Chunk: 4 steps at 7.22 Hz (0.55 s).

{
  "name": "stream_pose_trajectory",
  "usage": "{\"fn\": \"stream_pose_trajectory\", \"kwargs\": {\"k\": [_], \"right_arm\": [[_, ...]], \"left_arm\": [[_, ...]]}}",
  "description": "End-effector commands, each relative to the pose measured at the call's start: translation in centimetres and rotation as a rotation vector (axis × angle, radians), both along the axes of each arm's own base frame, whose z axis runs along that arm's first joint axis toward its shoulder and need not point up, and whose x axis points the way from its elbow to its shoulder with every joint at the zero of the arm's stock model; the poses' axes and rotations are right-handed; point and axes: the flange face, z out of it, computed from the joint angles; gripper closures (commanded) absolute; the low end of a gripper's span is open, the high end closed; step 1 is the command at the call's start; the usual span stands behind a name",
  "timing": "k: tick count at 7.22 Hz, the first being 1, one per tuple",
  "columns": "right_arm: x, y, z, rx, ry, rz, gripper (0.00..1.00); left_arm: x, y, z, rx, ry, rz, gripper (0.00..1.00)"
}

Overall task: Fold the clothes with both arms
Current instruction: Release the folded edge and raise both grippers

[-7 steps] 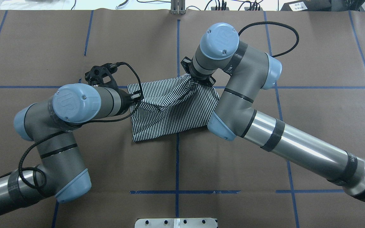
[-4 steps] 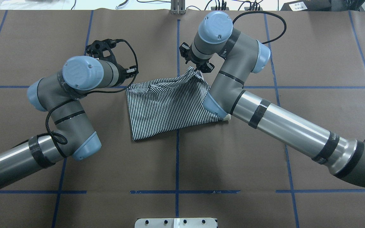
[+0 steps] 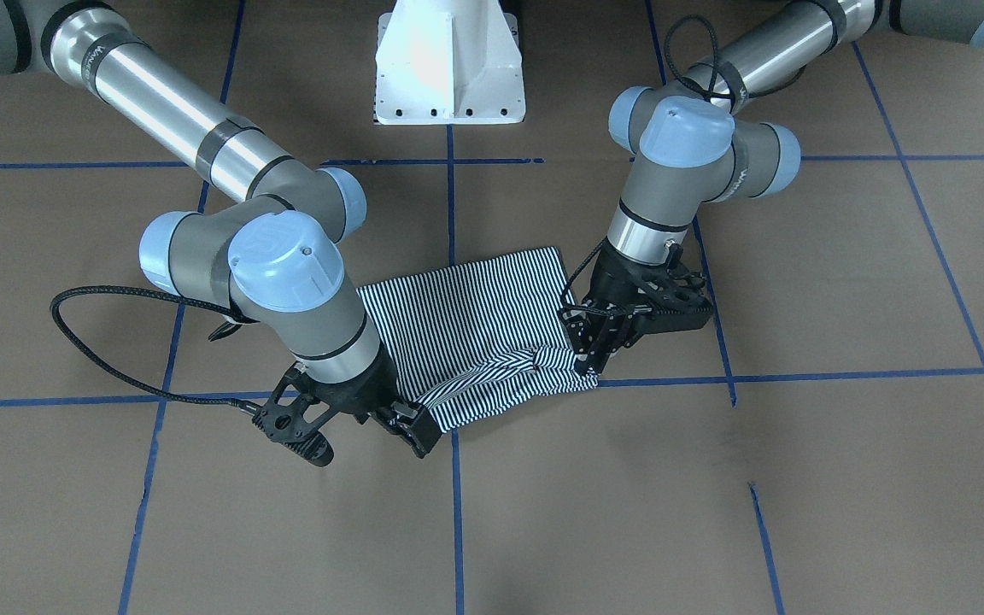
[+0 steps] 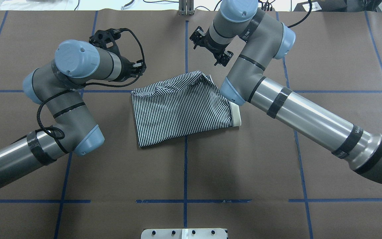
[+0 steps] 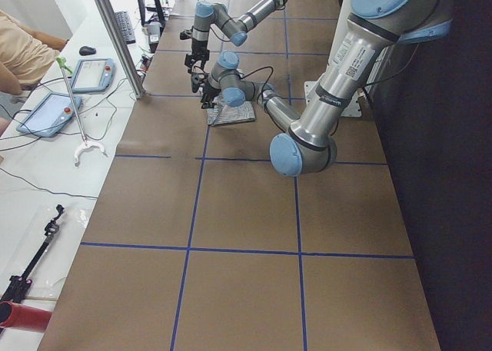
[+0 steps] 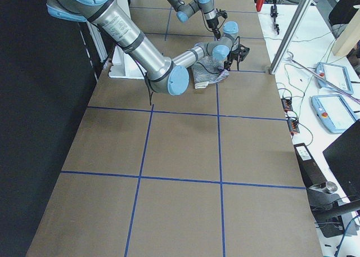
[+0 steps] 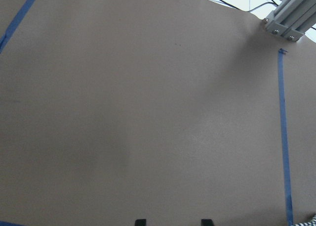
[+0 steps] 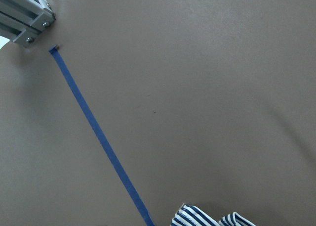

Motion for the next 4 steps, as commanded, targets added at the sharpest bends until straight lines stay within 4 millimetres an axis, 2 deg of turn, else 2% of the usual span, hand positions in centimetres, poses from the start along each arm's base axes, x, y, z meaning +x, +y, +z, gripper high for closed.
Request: {"fn": "stream_pose_trajectory", "kwargs": {"k": [1, 2, 3, 4], "right_arm": [[1.8, 2.0, 1.5, 0.033, -0.013, -0.022, 0.00], [1.5, 2.3, 1.6, 0.046, -0.009, -0.033, 0.00], [0.8, 2.8, 1.6, 0.046, -0.008, -0.041, 0.00], [0.7, 3.0, 1.8, 0.045, -0.006, -0.043, 0.00]], "left_arm": [[5.6, 4.6, -2.9, -0.028, -0.036, 0.132, 1.00], [7.1, 6.0, -3.2, 0.017, -0.069, 0.193, 1.00], [9.4, 6.6, -3.4, 0.013, -0.082, 0.220, 1.00], [11.1, 5.5, -3.4, 0.025, -0.114, 0.236, 1.00]]}}
